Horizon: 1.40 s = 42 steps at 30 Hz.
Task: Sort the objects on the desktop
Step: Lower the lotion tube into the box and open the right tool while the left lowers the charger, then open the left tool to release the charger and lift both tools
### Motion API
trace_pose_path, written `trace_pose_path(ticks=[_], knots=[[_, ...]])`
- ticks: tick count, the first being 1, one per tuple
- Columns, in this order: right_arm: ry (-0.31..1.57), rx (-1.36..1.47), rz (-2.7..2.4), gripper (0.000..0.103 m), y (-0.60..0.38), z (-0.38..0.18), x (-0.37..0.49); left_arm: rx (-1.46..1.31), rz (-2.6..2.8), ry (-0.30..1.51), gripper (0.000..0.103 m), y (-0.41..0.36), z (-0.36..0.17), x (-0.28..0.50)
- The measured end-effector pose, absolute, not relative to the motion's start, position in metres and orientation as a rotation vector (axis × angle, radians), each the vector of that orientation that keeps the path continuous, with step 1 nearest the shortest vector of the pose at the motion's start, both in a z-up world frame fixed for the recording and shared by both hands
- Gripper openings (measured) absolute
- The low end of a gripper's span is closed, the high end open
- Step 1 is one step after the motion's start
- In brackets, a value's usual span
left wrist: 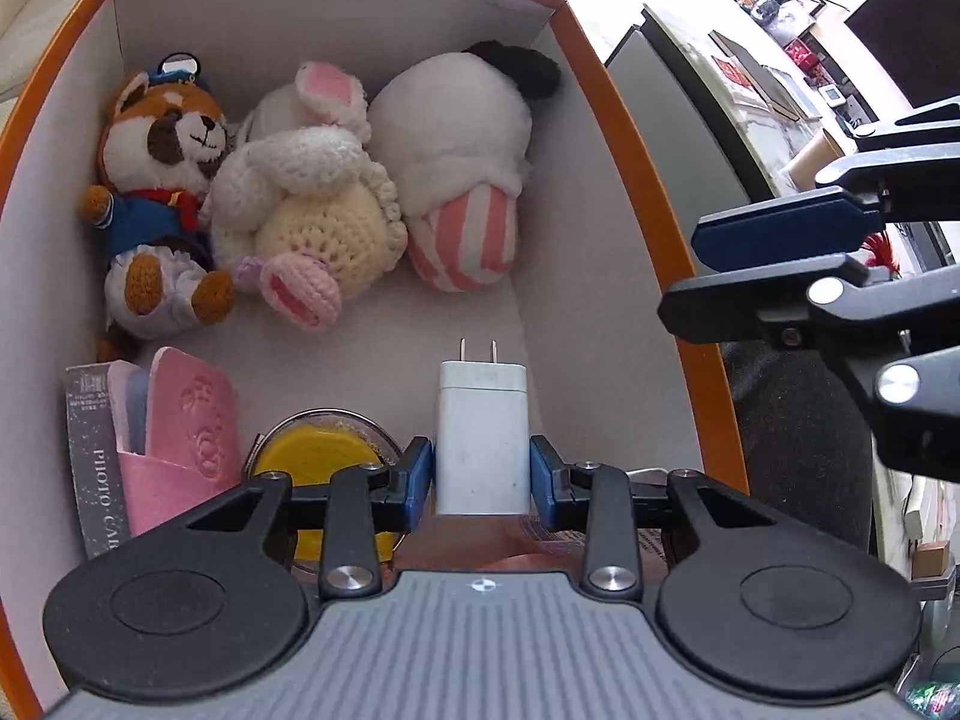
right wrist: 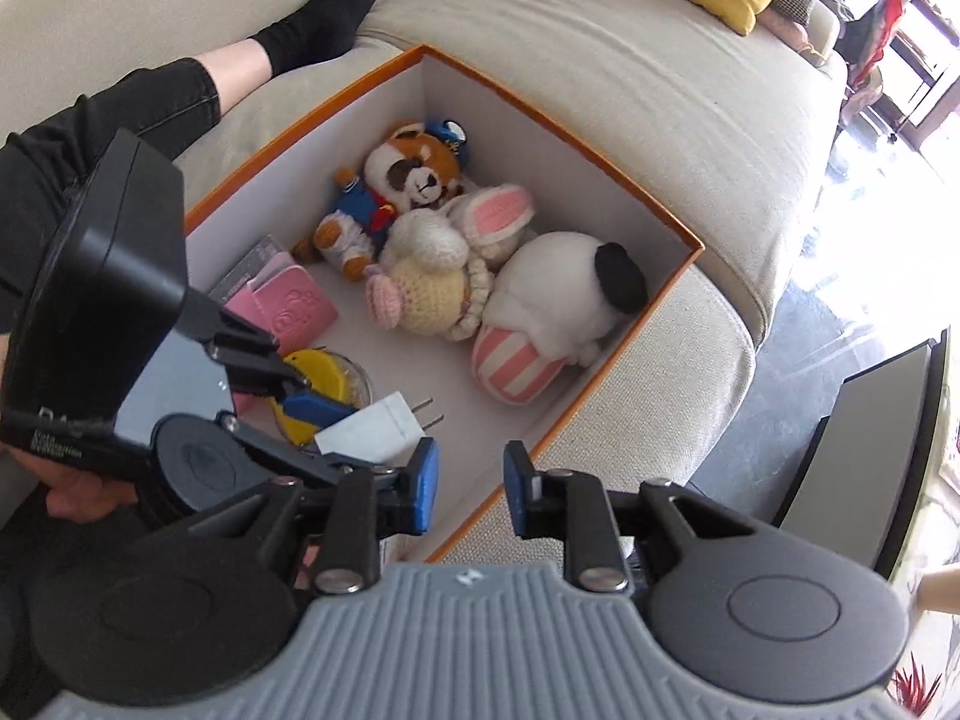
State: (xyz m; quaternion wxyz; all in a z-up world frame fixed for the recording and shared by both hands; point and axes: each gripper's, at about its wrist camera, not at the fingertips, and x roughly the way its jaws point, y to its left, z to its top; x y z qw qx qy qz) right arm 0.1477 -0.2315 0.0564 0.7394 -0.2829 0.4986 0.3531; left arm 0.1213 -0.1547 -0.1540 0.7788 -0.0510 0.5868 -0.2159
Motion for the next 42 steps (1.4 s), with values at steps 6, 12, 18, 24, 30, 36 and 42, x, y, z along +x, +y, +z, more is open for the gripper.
trace_pose_path(ticks=[6,12,18,24,30,36,42], knots=[[1.103,-0.608,0.773,0.025,-0.228,0.044,0.156,-0.144,-0.456,1.297,0.038,-0.159,-0.158,0.125],[1.105,-0.601,0.767,0.027,-0.227,0.04,0.157,-0.164,-0.444,1.298,0.038,-0.154,-0.157,0.125],[1.095,-0.586,0.76,0.03,-0.227,0.044,0.152,-0.143,-0.464,1.23,0.038,-0.144,-0.133,0.115],[1.066,-0.507,0.762,0.036,-0.231,0.054,0.136,-0.057,-0.465,1.123,0.038,-0.135,-0.102,0.094],[1.019,-0.395,0.745,0.036,-0.237,0.064,0.117,0.012,-0.419,0.979,0.038,-0.115,-0.077,0.066],[0.968,-0.302,0.703,0.038,-0.24,0.068,0.088,0.017,-0.383,0.85,0.038,-0.087,-0.056,0.042],[0.937,-0.261,0.676,0.043,-0.235,0.061,0.056,0.07,-0.351,0.726,0.057,-0.073,-0.048,0.017]])
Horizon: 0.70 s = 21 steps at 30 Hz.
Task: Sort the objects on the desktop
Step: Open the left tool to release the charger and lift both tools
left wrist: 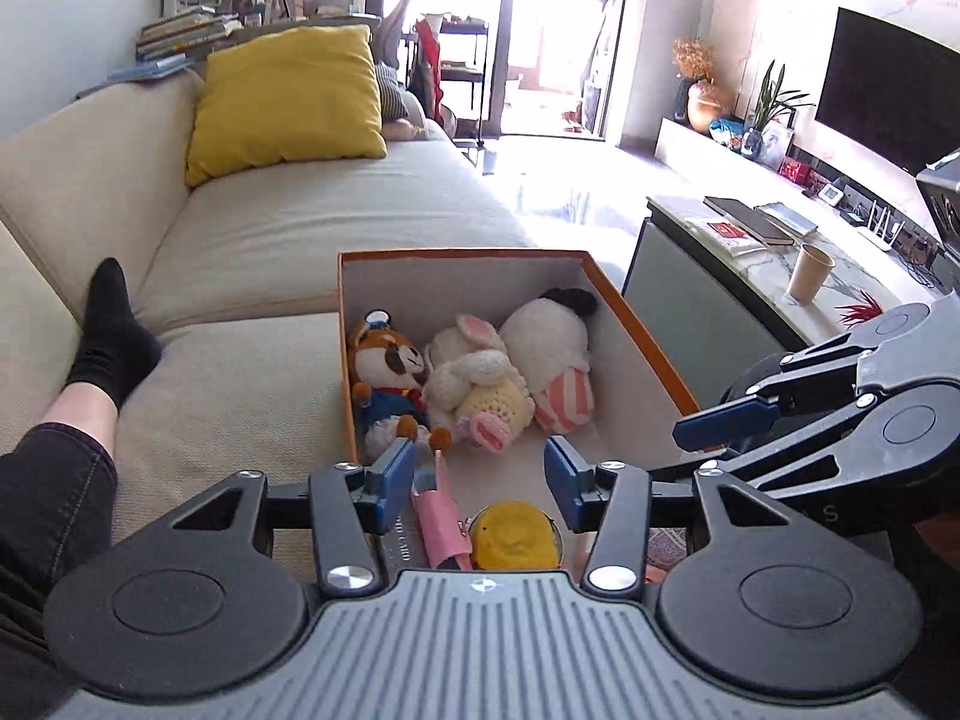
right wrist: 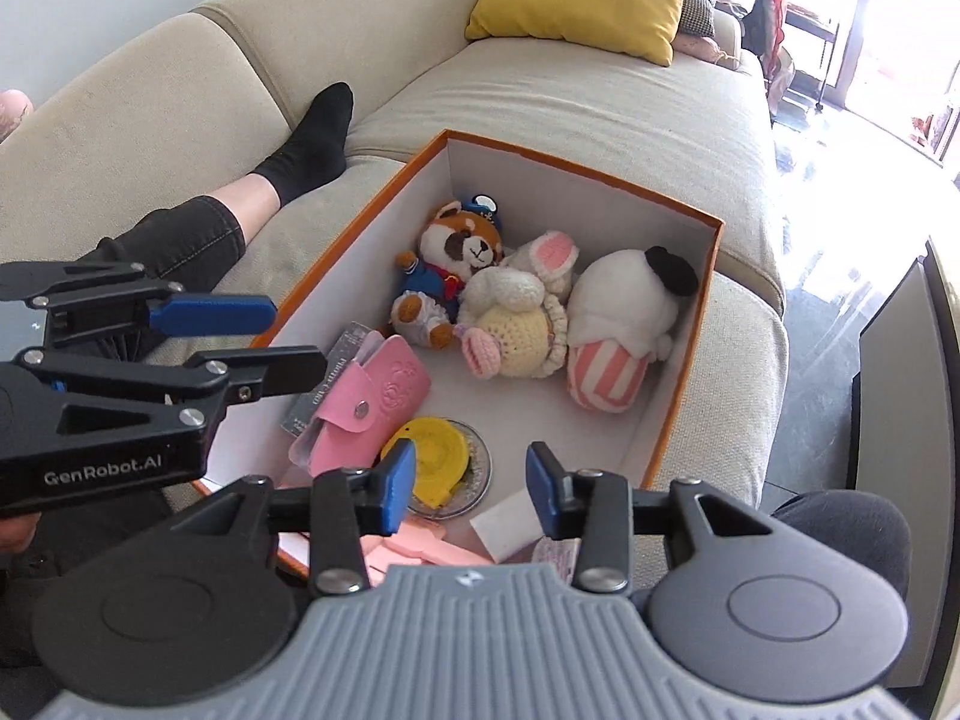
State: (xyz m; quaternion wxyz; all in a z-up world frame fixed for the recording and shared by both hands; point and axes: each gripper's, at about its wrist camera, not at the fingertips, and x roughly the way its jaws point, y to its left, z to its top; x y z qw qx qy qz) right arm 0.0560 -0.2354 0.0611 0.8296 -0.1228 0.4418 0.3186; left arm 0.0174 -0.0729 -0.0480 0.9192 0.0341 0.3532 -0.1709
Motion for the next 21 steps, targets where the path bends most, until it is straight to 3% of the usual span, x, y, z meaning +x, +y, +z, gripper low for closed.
trace_pose_path(ticks=[7,15,21], knots=[[0.944,-0.258,0.652,0.05,-0.228,0.047,0.026,0.14,-0.308,0.694,0.077,-0.061,-0.056,-0.005],[0.974,-0.229,0.609,0.056,-0.225,0.034,0.013,0.14,-0.242,0.721,0.078,-0.053,-0.067,-0.008],[0.952,-0.224,0.58,0.065,-0.228,0.031,0.005,0.156,-0.214,0.779,0.085,-0.053,-0.077,-0.009]])
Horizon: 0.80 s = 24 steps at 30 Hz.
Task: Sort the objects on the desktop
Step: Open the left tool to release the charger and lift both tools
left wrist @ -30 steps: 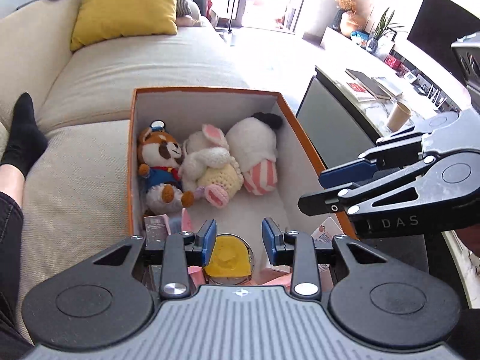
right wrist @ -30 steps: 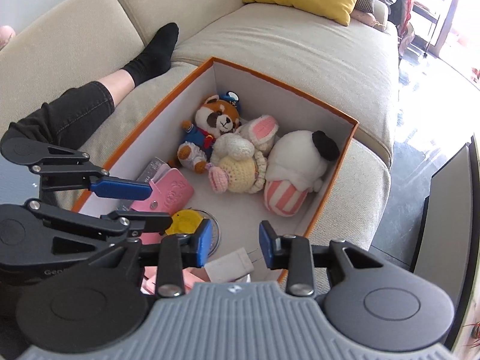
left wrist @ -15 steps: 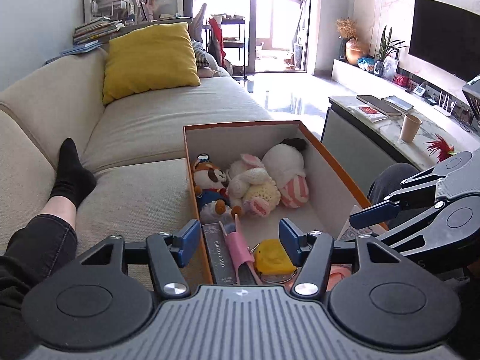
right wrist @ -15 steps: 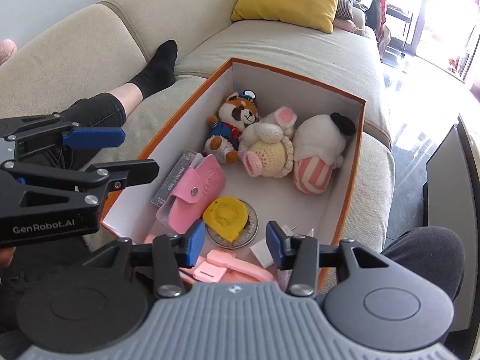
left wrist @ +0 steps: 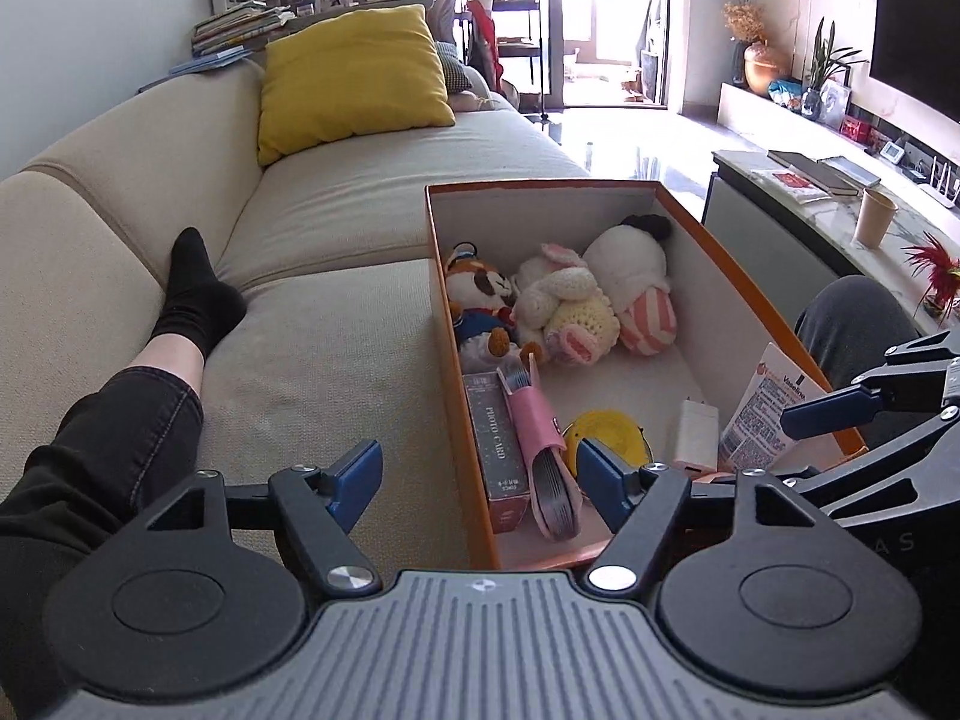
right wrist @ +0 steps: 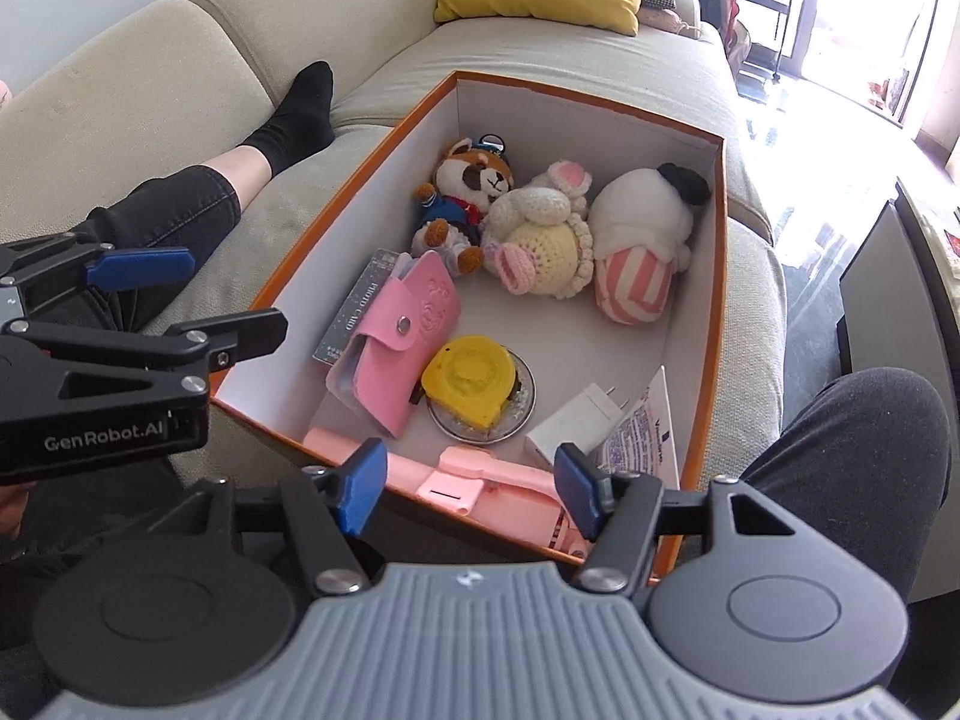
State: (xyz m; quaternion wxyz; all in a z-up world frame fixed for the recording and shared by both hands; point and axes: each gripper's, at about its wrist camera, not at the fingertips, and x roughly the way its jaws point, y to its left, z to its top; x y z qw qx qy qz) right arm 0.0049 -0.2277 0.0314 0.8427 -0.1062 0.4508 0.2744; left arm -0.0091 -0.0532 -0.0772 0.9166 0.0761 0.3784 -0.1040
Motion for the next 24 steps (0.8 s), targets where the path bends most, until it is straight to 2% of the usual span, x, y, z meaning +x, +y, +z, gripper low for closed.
trace_pose_path(ticks=[10,24], knots=[[0.918,-0.222,0.605,0.066,-0.225,0.03,-0.002,0.106,-0.205,0.873,0.085,-0.049,-0.092,-0.005],[0.915,-0.22,0.615,0.066,-0.226,0.029,-0.002,0.108,-0.199,0.89,0.085,-0.05,-0.094,-0.005]])
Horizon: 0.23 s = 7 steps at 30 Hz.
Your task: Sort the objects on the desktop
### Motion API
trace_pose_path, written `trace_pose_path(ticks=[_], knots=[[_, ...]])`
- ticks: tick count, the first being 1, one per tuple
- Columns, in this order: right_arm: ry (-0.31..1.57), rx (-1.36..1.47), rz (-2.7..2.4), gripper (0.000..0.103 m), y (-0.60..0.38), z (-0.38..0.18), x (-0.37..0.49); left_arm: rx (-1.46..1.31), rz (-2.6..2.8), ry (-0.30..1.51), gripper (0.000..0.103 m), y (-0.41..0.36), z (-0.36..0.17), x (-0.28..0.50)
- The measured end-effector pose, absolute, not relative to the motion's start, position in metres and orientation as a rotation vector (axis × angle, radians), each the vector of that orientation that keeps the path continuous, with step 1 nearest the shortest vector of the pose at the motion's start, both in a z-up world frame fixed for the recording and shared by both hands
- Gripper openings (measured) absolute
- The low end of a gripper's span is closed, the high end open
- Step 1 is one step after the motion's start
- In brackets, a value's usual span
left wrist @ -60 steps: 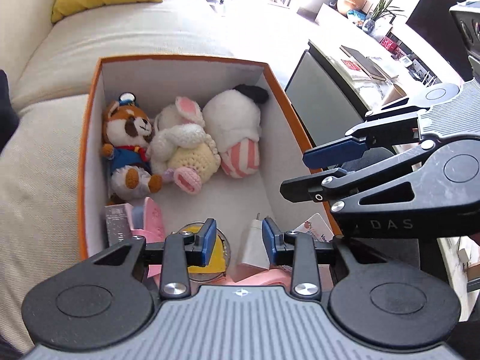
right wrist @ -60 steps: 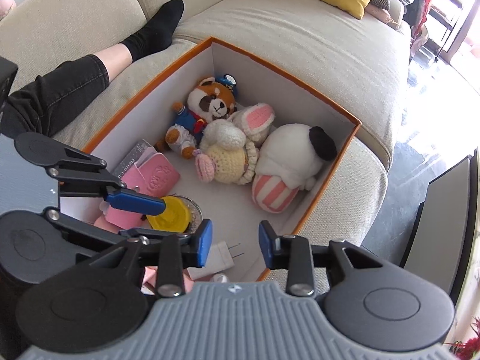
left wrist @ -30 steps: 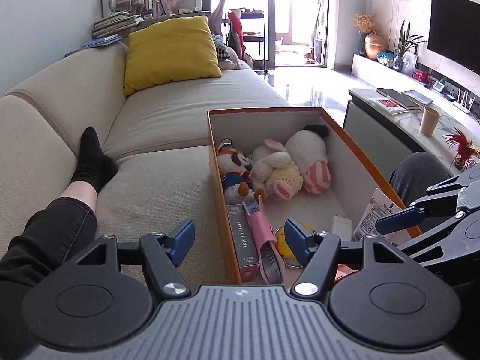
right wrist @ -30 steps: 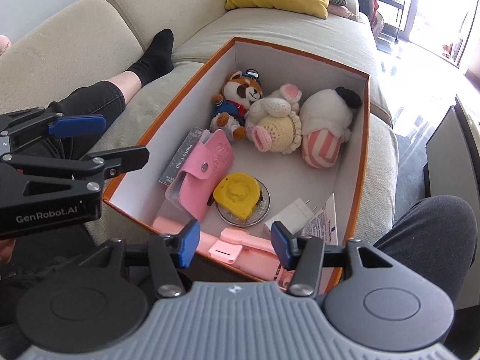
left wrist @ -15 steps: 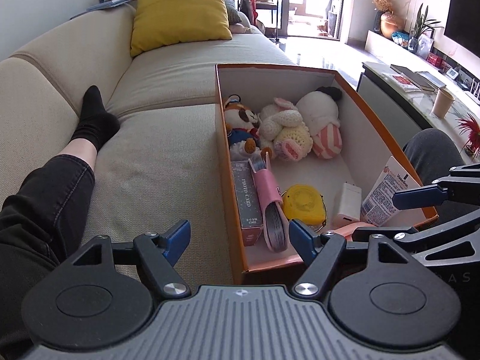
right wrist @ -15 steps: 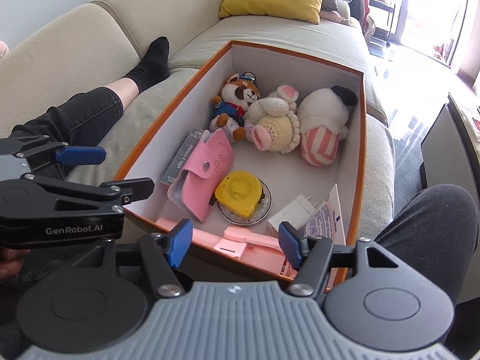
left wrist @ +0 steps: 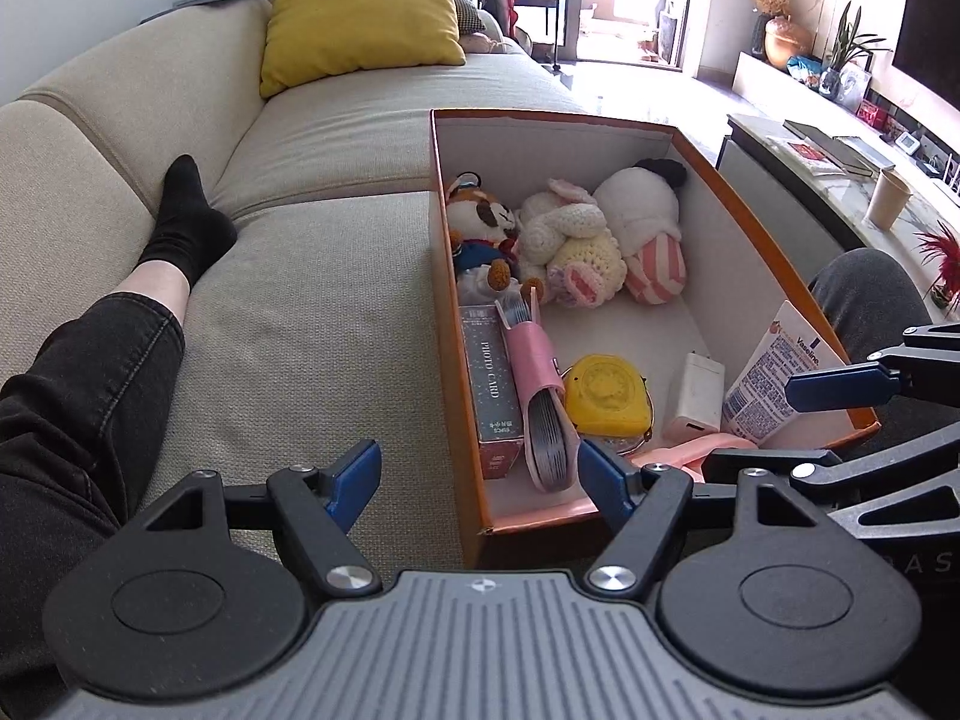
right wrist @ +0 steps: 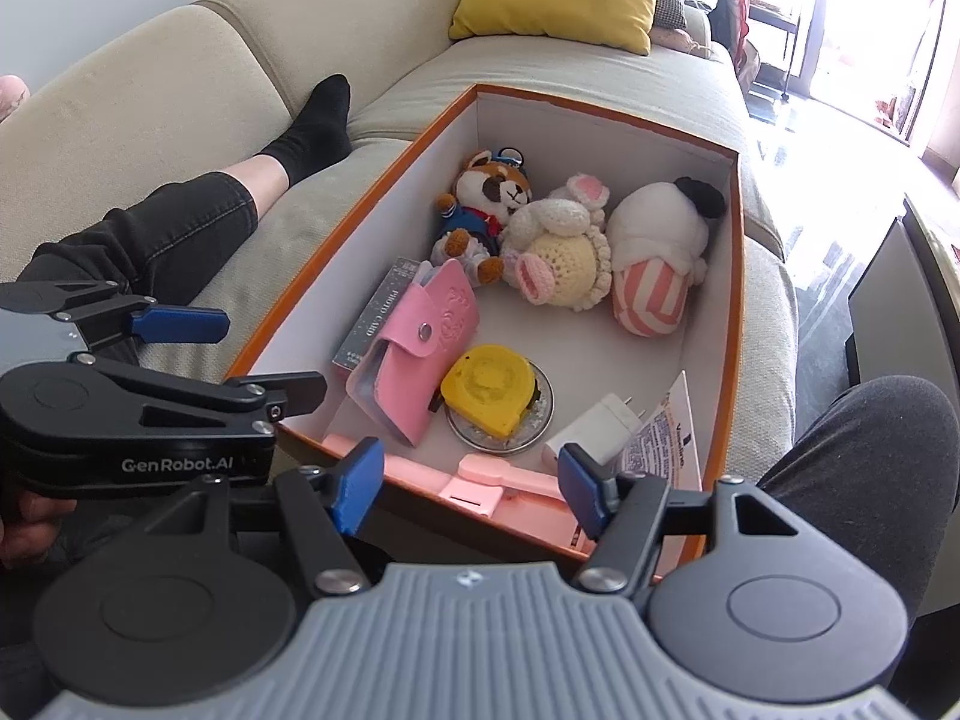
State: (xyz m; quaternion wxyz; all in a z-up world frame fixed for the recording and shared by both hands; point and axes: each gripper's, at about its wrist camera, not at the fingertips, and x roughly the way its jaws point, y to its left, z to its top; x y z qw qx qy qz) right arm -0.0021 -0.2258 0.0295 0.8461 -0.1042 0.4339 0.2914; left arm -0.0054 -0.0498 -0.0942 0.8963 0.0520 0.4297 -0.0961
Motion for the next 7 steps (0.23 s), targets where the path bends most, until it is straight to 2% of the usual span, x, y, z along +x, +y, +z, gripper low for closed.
trace_pose_path(ticks=[7], knots=[[0.914,-0.224,0.622,0.066,-0.2254,0.0293,-0.0024,0.099,-0.195,0.89,0.085,-0.0485,-0.0939,-0.0052]])
